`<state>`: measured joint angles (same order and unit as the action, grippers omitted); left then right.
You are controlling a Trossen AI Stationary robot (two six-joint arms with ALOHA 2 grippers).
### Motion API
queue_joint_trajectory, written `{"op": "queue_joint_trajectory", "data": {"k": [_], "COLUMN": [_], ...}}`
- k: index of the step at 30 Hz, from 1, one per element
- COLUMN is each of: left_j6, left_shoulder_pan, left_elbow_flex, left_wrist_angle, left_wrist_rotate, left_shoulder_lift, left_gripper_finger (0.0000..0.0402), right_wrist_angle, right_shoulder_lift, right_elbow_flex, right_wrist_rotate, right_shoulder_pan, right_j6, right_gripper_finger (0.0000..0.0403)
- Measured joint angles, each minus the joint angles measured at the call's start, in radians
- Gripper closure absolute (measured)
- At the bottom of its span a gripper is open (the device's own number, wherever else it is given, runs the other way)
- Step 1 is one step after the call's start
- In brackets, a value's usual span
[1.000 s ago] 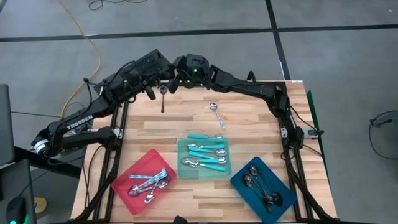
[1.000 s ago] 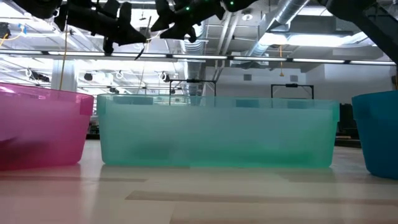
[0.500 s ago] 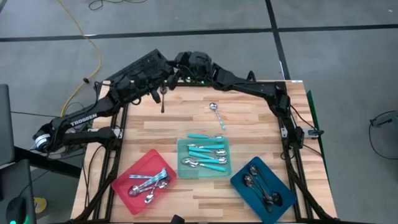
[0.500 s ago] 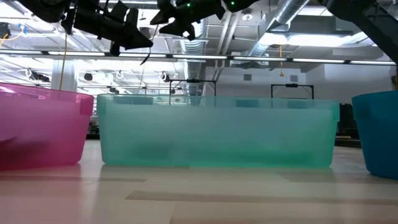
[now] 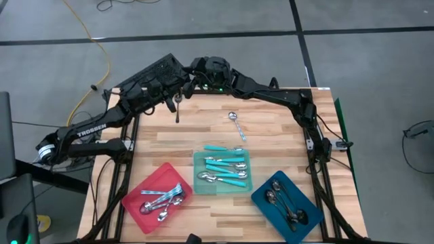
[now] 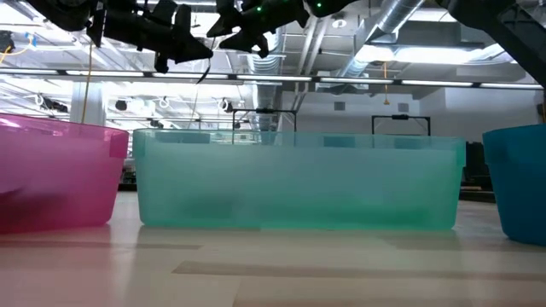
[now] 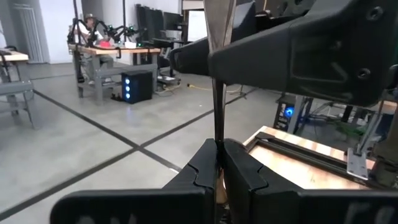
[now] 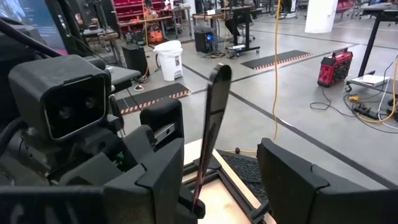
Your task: Sort silverware by color (type)
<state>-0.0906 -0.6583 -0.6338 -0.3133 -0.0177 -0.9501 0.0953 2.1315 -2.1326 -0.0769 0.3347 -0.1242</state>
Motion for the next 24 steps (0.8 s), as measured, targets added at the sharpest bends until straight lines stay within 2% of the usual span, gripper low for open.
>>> {"op": "queue_joint_trajectory", "data": {"k": [7, 12, 19, 24], "left_j6": [0.011, 0.011, 0.011, 0.010], "left_shoulder_pan": [0.012, 0.013, 0.018, 0.021], "left_elbow_flex": [0.000, 0.000, 0.000, 0.000], "left_wrist_angle": [-0.036, -0.046, -0.048, -0.057], "left_wrist_rotate": [0.013, 0.007, -0.012, 0.022], "left_shoulder_lift": [0.000, -0.003, -0.029, -0.032], "left_gripper_finger": [0.0401, 0.0401, 0.0401, 0.0401], "right_wrist_angle": [0.003, 0.011, 0.020, 0.052], "right_shoulder_lift": [0.000, 0.000, 0.000, 0.000], "right_elbow_flex": [0.000, 0.000, 0.000, 0.000], "right_wrist_rotate": [0.000, 0.000, 0.001, 0.003], "right_shoulder_pan": [0.000, -0.001, -0.001, -0.001], "right_j6": [0.000, 0.000, 0.001, 0.001], "right_gripper_finger": [0.0181, 0.0200, 0.0249, 0.0314]}}
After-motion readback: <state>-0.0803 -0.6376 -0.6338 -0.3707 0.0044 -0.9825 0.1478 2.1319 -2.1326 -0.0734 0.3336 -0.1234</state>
